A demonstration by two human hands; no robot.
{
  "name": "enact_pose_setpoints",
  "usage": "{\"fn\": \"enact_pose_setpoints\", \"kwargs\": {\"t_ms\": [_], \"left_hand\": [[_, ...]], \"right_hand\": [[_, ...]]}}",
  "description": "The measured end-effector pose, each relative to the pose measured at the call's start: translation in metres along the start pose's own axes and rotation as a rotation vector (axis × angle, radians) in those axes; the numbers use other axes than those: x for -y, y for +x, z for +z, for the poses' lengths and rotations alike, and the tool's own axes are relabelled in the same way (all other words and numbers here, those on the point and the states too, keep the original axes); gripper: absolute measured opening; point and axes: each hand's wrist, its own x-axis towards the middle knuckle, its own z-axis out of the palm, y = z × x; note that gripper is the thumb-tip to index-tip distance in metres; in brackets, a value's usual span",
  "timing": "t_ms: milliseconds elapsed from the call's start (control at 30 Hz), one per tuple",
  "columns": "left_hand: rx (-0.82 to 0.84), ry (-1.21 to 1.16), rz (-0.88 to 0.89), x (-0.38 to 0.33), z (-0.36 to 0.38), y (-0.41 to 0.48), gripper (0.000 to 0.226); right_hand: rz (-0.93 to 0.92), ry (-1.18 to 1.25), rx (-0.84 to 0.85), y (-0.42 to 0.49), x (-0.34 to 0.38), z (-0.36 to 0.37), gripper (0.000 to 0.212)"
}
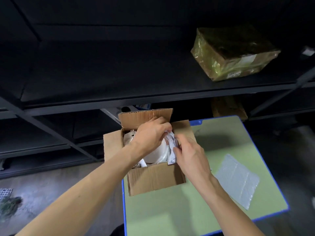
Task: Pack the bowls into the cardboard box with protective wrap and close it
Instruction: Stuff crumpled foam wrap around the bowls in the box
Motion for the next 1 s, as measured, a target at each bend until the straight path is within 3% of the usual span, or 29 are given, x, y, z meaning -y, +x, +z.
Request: {"fn": "enact_pose_setpoints", "kwargs": {"t_ms": [267, 500, 700, 900, 1000], "left_hand": [[-0.056, 0.142, 0.005, -0.007, 0.006, 0.000, 0.019], [0.067, 0.222, -0.035, -0.008, 0.007, -0.002, 0.015], [0.213, 0.190, -0.027, -0.014, 0.006, -0.013, 0.042], [0.302, 0.228, -0.040, -0.015, 0.006, -0.019, 0.067], [0.310, 0.240, -0.055, -0.019, 0.008, -0.022, 0.078]], "right_hand": [[-0.054, -0.179, -0.156, 0.006, 0.013, 0.010, 0.013], [-0.147, -0.307, -0.086, -0.019, 0.001, 0.010, 0.009], [-0.187, -0.357, -0.084, -0.007, 0.000, 0.020, 0.026], [-0.254, -0.334, -0.071, -0.014, 0.001, 0.009, 0.017], [-0.333, -0.354, -0.014, -0.037, 0.000, -0.003, 0.023]]}}
